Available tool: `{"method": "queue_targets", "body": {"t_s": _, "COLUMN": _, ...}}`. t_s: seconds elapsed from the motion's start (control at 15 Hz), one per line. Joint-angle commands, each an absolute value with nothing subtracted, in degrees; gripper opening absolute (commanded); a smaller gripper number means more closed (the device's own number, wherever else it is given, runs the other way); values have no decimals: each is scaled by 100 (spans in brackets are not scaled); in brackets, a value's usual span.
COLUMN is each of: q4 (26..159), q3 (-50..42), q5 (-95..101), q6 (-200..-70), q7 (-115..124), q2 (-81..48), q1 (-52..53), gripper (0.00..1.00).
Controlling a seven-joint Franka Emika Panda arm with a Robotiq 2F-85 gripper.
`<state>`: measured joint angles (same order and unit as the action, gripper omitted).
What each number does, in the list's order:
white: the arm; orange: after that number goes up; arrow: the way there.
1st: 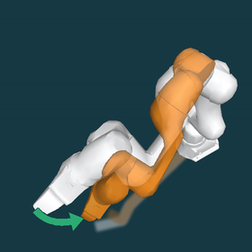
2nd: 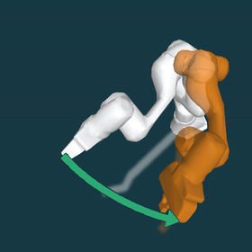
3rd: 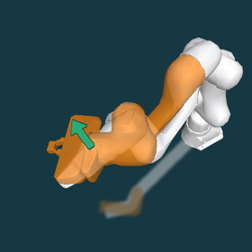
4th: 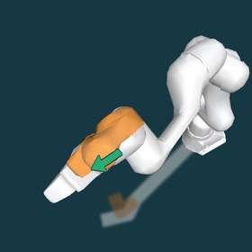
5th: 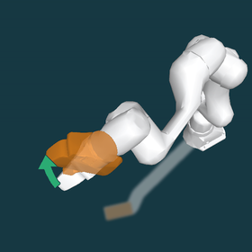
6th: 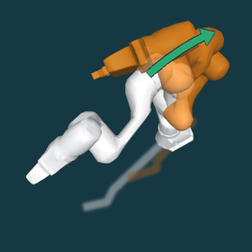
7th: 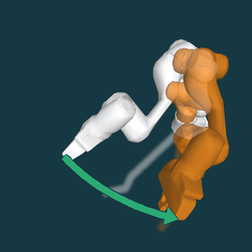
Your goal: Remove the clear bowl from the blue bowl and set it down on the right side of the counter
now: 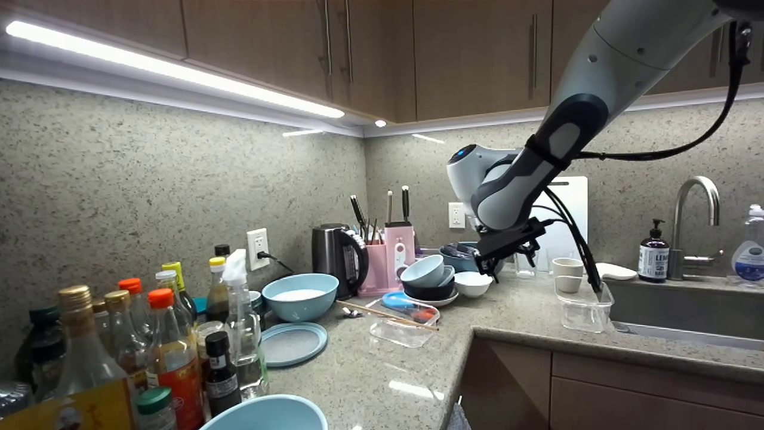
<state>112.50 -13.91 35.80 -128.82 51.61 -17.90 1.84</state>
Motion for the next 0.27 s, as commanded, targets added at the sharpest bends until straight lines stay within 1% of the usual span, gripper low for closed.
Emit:
{"method": "queue_targets", "body": {"t_s": 0.0, "q4": 11215, "q3": -1232, "q5": 3600, "q6": -12851, "q7": 5198, "q2": -1826, "q1": 122, "gripper": 100}}
{"method": "queue_targets", "body": {"t_s": 0.2, "q4": 11195, "q3": -1243, "q5": 3598, "q6": -12850, "q7": 5196, "q2": -1843, "q1": 85, "gripper": 100}}
